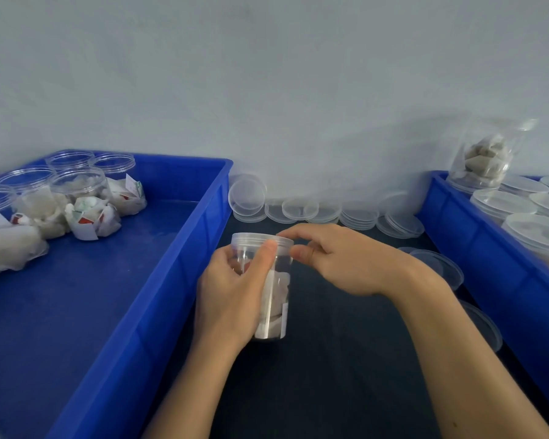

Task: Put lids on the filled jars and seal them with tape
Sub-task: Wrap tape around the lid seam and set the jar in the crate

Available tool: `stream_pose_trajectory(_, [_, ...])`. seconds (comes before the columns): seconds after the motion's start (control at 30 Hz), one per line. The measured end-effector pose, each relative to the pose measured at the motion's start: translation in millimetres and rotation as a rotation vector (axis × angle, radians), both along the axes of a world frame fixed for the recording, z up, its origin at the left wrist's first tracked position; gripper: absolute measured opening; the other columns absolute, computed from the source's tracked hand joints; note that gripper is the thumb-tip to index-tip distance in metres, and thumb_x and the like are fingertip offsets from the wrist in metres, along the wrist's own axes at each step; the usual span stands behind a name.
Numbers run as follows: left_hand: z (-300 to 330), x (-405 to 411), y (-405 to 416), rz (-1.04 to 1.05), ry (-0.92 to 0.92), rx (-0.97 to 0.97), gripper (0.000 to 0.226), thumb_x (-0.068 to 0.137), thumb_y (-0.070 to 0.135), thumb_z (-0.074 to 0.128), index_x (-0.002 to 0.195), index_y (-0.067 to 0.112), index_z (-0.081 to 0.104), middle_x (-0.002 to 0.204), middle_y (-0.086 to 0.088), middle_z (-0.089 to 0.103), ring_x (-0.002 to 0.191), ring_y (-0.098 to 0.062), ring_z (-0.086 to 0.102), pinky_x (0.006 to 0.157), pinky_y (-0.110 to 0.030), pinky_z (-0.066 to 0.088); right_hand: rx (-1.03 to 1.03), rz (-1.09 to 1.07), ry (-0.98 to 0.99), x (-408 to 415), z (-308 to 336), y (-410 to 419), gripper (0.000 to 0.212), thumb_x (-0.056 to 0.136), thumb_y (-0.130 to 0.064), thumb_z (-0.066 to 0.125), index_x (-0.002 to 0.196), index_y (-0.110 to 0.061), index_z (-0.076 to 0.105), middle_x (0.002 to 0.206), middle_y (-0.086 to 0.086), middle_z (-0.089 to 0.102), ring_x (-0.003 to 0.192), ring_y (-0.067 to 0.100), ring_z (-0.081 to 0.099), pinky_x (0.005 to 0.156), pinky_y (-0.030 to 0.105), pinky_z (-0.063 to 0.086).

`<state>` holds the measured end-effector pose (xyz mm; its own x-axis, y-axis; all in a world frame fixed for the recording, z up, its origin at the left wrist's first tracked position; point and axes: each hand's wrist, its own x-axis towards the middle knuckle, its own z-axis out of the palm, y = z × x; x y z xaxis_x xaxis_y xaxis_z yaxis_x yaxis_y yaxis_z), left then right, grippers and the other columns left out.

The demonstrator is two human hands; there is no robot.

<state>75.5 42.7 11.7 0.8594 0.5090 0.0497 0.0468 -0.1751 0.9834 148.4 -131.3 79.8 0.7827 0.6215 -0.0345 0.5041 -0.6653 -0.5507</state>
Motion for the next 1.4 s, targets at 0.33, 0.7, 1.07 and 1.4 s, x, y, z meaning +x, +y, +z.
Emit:
stream_pose_trajectory(0.33, [-2.0,-0.5,3.0,-0.156,-0.030,-0.048,0.066,0.069,0.081,0.061,0.106,0.027,0.074,0.094,0.007,0.080,0.084,-0.008,0.077,0.072,-0.032,0.059,0.004,0.011,0.106,0.7,2.1,-6.3,0.033,0.108,-0.051,0.048,0.141,-0.051,0.054,0.124,-0.026,0.066,0.112,-0.001,0.062,0.108,0.041,0.049])
stream_pose_trajectory(0.7, [-0.2,-2.2,-3.5,-0.231,-0.086,-0.011,0.072,0.068,0.084,0.060,0.119,0.033,0.062,0.111,0.017,0.071,0.097,-0.001,0.072,0.082,-0.031,0.058,-0.048,0.039,0.109,-5.0,13.2,-10.8,0.033,0.110,-0.050,0.044,0.139,-0.054,0.059,0.114,-0.037,0.067,0.107,-0.012,0.060,0.105,0.032,0.047])
stream_pose_trajectory(1.07, [-0.9,-5.5,-11.5,-0.043,-0.120,0.142,0.078,0.072,0.086,0.057,0.138,0.046,0.046,0.097,0.023,0.072,0.089,0.009,0.069,0.074,-0.022,0.050,-0.042,0.080,0.103,-13.5,20.1,-2.9,0.031,0.110,-0.053,0.040,0.132,-0.051,0.062,0.101,-0.036,0.069,0.098,-0.012,0.065,0.092,0.031,0.051])
stream_pose_trajectory(1.4, [1.6,-5.1,-4.2,-0.094,-0.139,-0.001,0.055,0.080,0.076,0.061,0.127,0.048,0.053,0.104,0.034,0.069,0.089,0.004,0.072,0.076,-0.028,0.053,-0.031,-0.010,0.062,-3.6,12.5,-7.9,0.041,0.109,-0.050,0.046,0.150,-0.053,0.048,0.091,-0.043,0.054,0.091,-0.016,0.053,0.091,0.020,0.041])
